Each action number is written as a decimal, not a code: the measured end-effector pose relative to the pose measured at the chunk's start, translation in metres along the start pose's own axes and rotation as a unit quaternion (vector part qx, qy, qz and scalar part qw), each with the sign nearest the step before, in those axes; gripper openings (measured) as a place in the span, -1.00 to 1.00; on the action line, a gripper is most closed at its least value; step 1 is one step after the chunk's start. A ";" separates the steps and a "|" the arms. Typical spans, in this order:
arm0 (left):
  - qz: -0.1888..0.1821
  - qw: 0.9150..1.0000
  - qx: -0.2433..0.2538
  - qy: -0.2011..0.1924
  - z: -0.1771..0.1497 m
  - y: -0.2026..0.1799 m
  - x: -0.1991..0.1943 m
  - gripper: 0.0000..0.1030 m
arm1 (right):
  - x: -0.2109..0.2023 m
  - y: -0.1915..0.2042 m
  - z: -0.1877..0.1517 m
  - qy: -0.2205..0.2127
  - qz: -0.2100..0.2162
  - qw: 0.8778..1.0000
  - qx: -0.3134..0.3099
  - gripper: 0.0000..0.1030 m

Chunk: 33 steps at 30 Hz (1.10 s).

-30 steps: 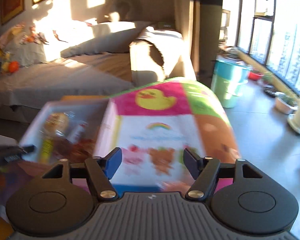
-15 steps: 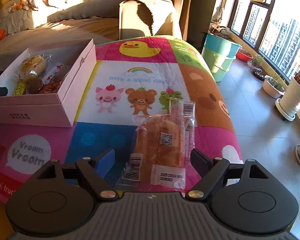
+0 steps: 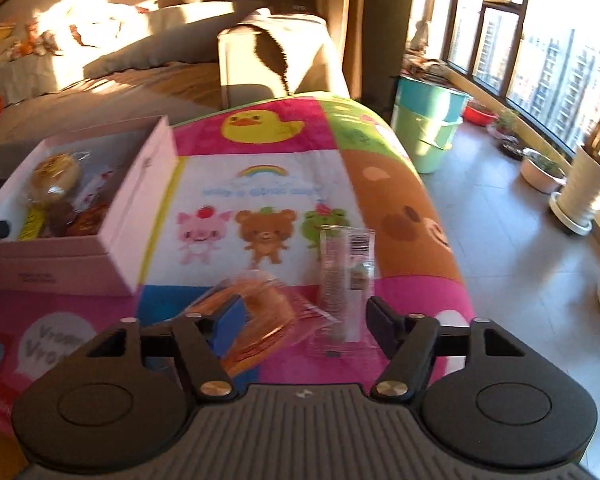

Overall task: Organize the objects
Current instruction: 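Grasp the brown bread loaf packet with the right tool, then carry the bread loaf packet into the pink box and release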

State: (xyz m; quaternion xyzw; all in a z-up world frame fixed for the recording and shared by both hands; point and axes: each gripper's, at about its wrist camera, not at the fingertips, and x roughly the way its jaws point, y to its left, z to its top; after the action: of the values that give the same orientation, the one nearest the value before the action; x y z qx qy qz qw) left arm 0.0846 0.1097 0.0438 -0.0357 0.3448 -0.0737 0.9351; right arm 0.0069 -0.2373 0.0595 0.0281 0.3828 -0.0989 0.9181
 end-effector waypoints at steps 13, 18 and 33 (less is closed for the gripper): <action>0.003 1.000 0.001 0.002 0.000 0.001 -0.001 -0.67 | 0.054 -0.008 0.012 0.030 0.000 0.999 0.021 0.07; 0.003 1.000 0.001 0.002 0.000 0.001 -0.001 -0.67 | 0.026 -0.018 0.012 0.013 -0.007 0.999 0.034 0.27; 0.004 1.000 0.002 0.003 -0.001 0.001 -0.001 -0.67 | 0.031 0.059 -0.010 0.072 0.111 0.991 -0.002 0.70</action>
State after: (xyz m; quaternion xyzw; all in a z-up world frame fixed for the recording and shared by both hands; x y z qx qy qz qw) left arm 0.0833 0.1105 0.0440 -0.0319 0.3476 -0.0707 0.9344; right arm 0.0330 -0.1835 0.0294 0.0762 0.4426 0.0068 0.8934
